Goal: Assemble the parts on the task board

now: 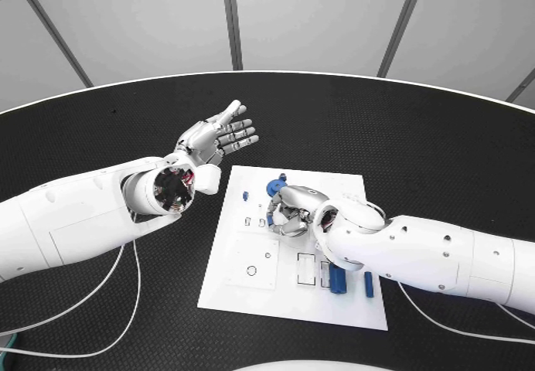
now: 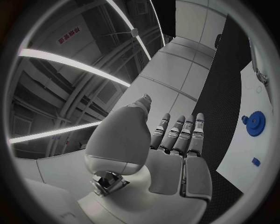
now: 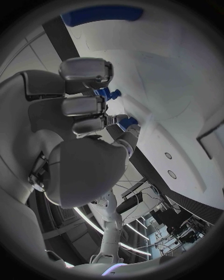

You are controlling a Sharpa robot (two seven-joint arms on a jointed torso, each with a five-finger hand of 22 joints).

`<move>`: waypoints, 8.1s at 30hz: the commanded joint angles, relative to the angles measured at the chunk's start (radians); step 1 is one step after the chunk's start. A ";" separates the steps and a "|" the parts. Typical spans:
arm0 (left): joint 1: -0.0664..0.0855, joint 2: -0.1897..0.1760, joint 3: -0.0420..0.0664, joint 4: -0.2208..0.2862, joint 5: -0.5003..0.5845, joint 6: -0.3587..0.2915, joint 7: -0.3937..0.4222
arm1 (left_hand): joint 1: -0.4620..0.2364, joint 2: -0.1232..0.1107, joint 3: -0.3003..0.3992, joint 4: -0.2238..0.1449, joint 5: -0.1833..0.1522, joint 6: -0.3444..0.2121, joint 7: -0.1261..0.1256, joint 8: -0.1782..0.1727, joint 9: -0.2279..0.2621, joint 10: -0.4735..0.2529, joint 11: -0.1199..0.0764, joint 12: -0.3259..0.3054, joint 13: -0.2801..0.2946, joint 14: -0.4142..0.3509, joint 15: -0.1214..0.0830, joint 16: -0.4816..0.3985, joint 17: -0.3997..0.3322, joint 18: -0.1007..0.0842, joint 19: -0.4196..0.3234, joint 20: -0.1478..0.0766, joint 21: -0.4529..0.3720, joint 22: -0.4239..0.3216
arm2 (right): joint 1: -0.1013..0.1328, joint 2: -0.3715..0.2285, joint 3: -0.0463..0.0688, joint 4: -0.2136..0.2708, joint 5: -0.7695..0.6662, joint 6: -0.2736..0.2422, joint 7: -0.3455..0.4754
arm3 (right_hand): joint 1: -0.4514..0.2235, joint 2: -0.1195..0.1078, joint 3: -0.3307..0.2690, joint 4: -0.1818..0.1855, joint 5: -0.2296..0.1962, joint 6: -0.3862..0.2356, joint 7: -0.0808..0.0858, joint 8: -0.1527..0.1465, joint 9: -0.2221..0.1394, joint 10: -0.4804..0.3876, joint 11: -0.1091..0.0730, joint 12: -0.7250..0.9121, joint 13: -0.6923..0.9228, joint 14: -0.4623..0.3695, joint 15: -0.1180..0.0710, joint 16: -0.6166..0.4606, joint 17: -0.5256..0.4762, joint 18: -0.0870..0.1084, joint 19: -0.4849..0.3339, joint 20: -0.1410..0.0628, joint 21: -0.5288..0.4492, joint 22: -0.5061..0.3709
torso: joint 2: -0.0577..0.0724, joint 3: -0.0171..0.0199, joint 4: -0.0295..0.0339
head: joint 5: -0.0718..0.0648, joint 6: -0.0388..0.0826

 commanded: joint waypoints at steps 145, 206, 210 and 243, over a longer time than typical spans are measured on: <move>0.059 0.093 0.000 -0.221 -0.879 0.392 -0.794 | -0.120 -0.076 0.226 0.004 0.004 0.369 -0.071 0.466 0.302 0.691 -0.255 0.673 0.476 1.045 -0.305 1.258 1.102 0.088 0.813 -0.253 0.872 0.499 | 0.091 -0.542 0.000 0.292 0.547 -0.336 0.357 | 0.062 -0.048 -0.340 0.178 -0.035 -0.112 0.032 -0.036 -0.055 -0.233 0.020 -0.411 -0.244 -0.004 0.013 -0.248 -0.167 0.090 -0.187 0.009 -0.543 -0.300 | -0.067 0.0199 -0.0119 | -0.006 -0.031; 0.066 0.353 -0.036 -0.351 -1.182 0.535 -1.112 | -0.284 -0.096 0.116 0.007 0.005 0.241 -0.086 0.685 0.489 0.648 -0.269 1.012 0.762 1.091 -0.319 1.352 1.293 0.035 0.953 -0.272 1.097 0.853 | 0.091 -0.527 -0.001 0.270 0.549 -0.379 0.338 | 0.073 -0.047 -0.355 0.202 0.012 -0.113 0.029 -0.031 -0.057 -0.233 0.017 -0.429 -0.268 -0.003 0.010 -0.266 -0.177 0.092 -0.178 0.005 -0.571 -0.318 | -0.059 0.0151 -0.0053 | -0.023 -0.061; 0.065 0.363 -0.042 -0.361 -1.182 0.537 -1.112 | -0.287 -0.097 0.115 0.007 0.004 0.241 -0.086 0.686 0.490 0.649 -0.269 1.013 0.763 1.091 -0.319 1.352 1.294 0.035 0.953 -0.272 1.098 0.854 | 0.091 -0.525 -0.001 0.270 0.549 -0.380 0.338 | 0.074 -0.047 -0.355 0.202 0.012 -0.112 0.029 -0.031 -0.057 -0.233 0.017 -0.428 -0.268 -0.003 0.010 -0.267 -0.177 0.092 -0.178 0.005 -0.571 -0.318 | -0.059 0.0146 -0.0041 | -0.023 -0.061; 0.057 0.398 -0.052 -0.406 -1.176 0.582 -1.114 | -0.290 -0.096 0.114 0.006 0.005 0.240 -0.086 0.688 0.492 0.647 -0.269 1.014 0.761 1.091 -0.318 1.353 1.295 0.034 0.954 -0.272 1.101 0.859 | 0.091 -0.513 -0.001 0.263 0.549 -0.375 0.336 | 0.073 -0.046 -0.355 0.204 0.014 -0.112 0.029 -0.031 -0.057 -0.232 0.017 -0.428 -0.268 -0.002 0.010 -0.267 -0.176 0.092 -0.178 0.005 -0.572 -0.319 | -0.060 0.0157 -0.0010 | -0.025 -0.073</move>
